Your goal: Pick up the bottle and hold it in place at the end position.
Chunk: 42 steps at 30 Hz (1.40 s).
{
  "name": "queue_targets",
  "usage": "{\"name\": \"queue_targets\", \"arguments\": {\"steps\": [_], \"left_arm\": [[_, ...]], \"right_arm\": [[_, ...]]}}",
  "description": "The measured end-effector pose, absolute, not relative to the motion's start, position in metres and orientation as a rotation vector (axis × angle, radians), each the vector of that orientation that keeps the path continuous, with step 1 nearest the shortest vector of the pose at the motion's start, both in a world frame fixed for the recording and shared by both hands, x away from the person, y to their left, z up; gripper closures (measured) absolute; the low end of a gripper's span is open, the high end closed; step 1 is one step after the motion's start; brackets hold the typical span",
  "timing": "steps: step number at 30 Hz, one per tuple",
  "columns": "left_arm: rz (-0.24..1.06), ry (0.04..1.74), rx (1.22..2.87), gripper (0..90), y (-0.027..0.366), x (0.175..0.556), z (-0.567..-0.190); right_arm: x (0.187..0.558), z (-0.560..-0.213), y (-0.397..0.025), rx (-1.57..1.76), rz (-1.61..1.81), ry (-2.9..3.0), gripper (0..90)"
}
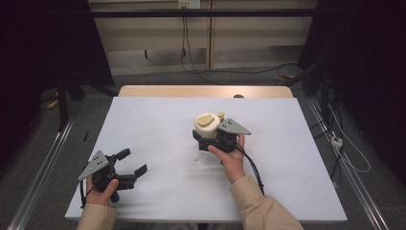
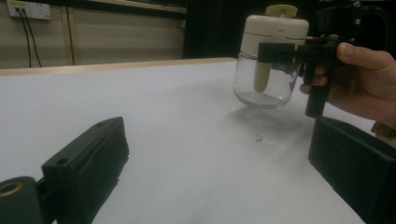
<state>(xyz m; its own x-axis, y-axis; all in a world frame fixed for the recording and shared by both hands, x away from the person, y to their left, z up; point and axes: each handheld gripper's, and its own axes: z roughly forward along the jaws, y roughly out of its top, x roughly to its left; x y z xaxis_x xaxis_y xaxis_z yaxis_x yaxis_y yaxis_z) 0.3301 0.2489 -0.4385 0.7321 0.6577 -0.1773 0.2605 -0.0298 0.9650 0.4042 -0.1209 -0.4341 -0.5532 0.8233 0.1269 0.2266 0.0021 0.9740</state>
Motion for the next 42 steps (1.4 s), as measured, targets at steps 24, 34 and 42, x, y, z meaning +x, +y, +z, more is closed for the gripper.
{"name": "queue_targets", "arguments": {"steps": [24, 34, 42], "left_arm": [[0.373, 0.758, 1.599, 4.1, 0.25, 0.33, -0.438], [0.369, 0.762, 1.595, 4.1, 0.251, 0.329, -0.439], [0.368, 0.761, 1.597, 4.1, 0.251, 0.329, -0.439]], "right_arm": [[0.419, -0.441, -0.114, 1.087, 1.579, 1.814, 6.9], [0.426, -0.439, -0.108, 1.069, 1.588, 1.815, 6.9], [0.429, -0.44, -0.107, 1.075, 1.585, 1.811, 6.9]]}}
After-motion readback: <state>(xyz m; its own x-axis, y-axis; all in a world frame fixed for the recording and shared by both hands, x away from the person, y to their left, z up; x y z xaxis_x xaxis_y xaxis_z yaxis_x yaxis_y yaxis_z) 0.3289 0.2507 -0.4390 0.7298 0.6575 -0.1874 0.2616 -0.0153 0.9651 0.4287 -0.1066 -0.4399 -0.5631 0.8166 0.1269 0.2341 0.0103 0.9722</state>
